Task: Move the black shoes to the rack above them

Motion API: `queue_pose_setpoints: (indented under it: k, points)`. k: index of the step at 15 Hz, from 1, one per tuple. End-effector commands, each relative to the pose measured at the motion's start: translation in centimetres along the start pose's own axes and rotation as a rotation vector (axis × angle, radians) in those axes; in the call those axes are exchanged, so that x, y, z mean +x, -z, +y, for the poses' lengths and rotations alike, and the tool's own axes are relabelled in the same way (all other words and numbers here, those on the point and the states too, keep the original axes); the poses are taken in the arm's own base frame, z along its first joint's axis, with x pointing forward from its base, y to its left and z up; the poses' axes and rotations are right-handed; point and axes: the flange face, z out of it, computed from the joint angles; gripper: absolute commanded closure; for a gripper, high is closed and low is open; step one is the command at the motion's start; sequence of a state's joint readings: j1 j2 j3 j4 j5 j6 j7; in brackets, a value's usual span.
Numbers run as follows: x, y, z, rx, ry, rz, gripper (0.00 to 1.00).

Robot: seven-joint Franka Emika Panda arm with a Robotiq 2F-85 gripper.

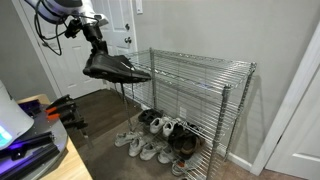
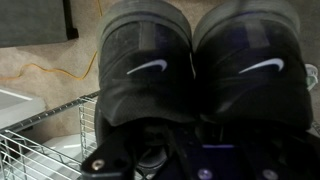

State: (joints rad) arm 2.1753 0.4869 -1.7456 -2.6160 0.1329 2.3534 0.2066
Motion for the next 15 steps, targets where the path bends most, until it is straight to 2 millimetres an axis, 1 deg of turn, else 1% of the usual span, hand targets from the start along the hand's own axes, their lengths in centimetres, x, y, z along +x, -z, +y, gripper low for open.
queue_pose_setpoints:
  k: [1,5,9,12,15]
  points:
    - [1.3,4.9,0.9,-0.104,-0.004,0.007,0.93]
    - [2.4,8.4,0.6,-0.182,0.014,0.018,0.93]
    - [3.2,11.0,1.1,-0.24,0.023,0.072,0.93]
    - [3.7,12.2,1.7,-0.259,0.02,0.16,0.93]
    - [4.2,12.9,2.7,-0.272,0.001,0.247,0.93]
